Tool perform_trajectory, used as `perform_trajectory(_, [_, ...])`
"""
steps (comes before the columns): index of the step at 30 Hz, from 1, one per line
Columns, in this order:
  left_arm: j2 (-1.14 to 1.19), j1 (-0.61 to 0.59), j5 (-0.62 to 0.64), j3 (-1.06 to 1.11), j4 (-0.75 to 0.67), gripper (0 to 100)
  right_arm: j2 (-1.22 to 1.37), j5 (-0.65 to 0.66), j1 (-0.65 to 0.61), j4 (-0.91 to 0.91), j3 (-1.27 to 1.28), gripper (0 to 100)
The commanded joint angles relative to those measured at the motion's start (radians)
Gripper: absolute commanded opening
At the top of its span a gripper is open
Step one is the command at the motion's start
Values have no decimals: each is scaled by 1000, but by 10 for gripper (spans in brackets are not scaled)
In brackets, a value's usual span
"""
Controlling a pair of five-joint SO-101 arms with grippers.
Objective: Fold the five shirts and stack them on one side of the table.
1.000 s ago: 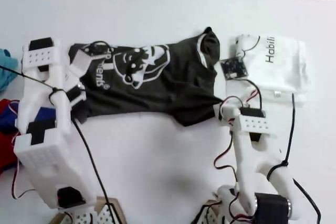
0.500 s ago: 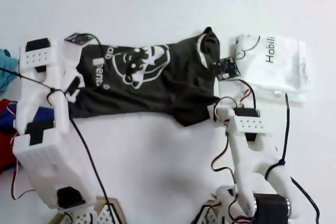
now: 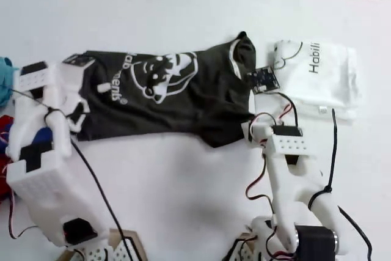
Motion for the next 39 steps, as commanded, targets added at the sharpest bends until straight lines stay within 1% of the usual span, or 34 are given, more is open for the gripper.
perform_trajectory(1, [-32, -32, -35, -1, 31, 181, -44, -9, -4, -10, -5, 20])
perform_trajectory(5, [-31, 5, -43, -1, 34, 181, -44, -9, -5, -10, -5, 20])
perform_trajectory(9, [-31, 64, -43, 7, 71, 181, -44, -9, -1, -10, -5, 20])
perform_trajectory(14, [-29, 114, -44, 117, -3, 181, -44, -9, -1, -10, -5, 20])
perform_trajectory(17, [-31, 104, -41, 159, -40, 181, -44, -9, 1, -10, -5, 20])
perform_trajectory(20, [-34, 68, -43, 159, -49, 181, -44, -9, 1, -10, -5, 20])
perform_trajectory(26, [-35, 2, -35, 79, -44, 179, -44, -11, 1, -10, -5, 20])
perform_trajectory(34, [-38, 5, -32, 38, -41, 180, -44, -11, 1, -10, -5, 20])
perform_trajectory(39, [-31, 6, -32, 45, -72, 180, -44, -11, 1, -10, -5, 20])
